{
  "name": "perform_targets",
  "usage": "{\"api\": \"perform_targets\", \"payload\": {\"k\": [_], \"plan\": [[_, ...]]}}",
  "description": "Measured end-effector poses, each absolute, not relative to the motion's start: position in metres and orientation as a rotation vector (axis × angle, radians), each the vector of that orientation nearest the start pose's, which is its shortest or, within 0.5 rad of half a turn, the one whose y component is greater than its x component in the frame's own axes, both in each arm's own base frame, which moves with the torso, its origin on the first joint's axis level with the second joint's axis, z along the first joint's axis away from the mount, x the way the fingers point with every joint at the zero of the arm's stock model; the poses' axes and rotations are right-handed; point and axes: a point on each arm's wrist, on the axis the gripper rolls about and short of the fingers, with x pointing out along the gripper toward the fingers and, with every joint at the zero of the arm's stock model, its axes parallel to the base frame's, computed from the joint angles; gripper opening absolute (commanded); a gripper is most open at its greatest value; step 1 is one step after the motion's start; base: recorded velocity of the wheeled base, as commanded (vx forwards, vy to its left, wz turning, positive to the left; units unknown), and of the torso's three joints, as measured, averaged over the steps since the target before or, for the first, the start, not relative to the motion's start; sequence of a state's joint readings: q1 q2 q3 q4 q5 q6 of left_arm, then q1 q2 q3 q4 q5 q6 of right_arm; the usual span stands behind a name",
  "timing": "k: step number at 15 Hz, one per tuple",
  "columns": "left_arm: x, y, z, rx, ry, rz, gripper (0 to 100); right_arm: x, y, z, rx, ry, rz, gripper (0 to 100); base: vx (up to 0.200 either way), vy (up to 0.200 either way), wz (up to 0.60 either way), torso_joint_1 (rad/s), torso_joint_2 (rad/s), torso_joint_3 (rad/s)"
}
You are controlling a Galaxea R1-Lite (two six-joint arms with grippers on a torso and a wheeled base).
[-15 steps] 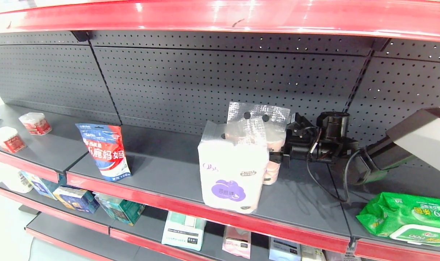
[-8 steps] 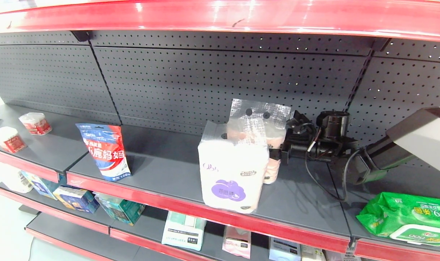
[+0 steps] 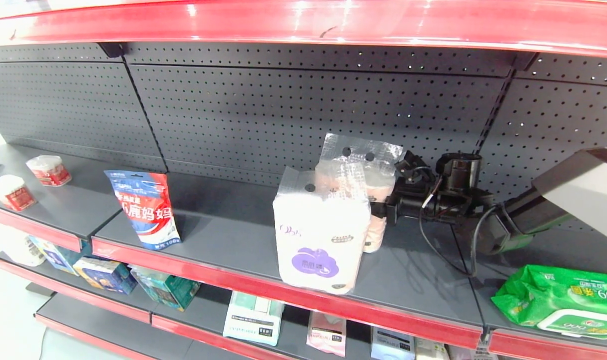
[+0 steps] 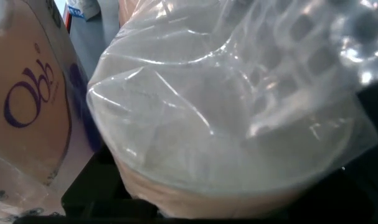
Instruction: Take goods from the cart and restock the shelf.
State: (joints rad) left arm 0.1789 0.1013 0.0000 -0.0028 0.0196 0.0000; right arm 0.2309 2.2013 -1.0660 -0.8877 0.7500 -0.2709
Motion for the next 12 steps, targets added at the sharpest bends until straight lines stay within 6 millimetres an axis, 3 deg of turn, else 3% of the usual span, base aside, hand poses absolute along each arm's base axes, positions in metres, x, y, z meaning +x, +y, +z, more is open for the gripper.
{"api": "perform_targets", "payload": {"k": [12], "plan": [[-0.0149, -0.0022, 0.0777, -0.008, 0.098, 0.198, 100, 0.3988, 0.111, 0.0848, -0.168, 0.115, 1.081, 0, 0.0, 0.0, 0.0, 0.0, 0.0, 0.0]]}}
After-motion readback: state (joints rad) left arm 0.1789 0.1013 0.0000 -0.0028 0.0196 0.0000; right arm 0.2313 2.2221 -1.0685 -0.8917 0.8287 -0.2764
